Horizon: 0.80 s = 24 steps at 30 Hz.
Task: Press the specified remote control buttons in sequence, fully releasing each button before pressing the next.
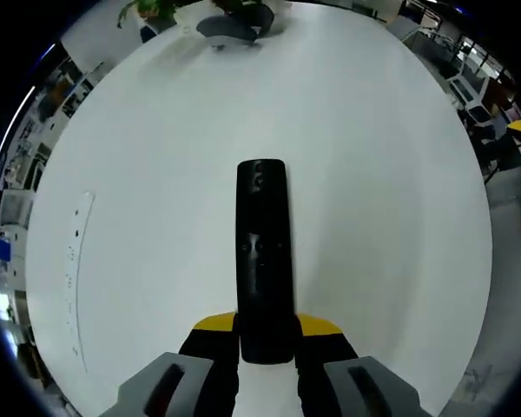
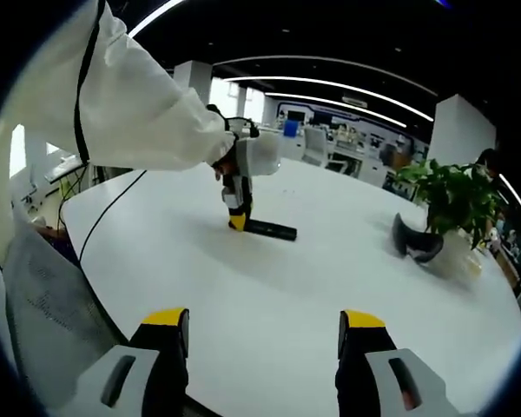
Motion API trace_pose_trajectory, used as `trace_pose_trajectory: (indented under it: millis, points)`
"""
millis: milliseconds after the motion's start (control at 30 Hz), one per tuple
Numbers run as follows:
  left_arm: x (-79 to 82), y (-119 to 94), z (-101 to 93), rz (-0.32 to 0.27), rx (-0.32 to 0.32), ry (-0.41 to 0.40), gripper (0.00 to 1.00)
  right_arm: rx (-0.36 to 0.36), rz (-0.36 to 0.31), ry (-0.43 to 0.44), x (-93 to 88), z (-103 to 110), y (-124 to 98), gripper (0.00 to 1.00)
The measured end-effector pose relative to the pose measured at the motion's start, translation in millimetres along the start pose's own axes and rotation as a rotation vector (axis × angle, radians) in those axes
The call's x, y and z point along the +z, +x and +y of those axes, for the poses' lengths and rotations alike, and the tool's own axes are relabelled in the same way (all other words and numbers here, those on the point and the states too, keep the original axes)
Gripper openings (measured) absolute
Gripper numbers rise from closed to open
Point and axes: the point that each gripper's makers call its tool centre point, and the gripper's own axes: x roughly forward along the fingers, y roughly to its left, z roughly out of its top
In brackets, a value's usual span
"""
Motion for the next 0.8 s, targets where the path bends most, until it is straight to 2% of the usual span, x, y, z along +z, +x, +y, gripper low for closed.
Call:
trace_pose_trajectory:
  millis: [433, 533, 800]
  points:
    - [-16.4, -5, -32.7, 0.048, -0.003, 0.021, 0.23, -0.017, -0.001, -0.003, 0.3, -1, -1, 0.68]
    - [-20.2, -6, -37.8, 0.032, 0.001, 0.002, 0.23, -0.021, -0.003, 0.008, 0.3, -3, -2, 0.66]
    - [-30.6, -10, -65.5, 0.064, -0.005, 0.028, 0.23, -0.052, 0.019, 0.026, -4.9, -11, -3, 0.64]
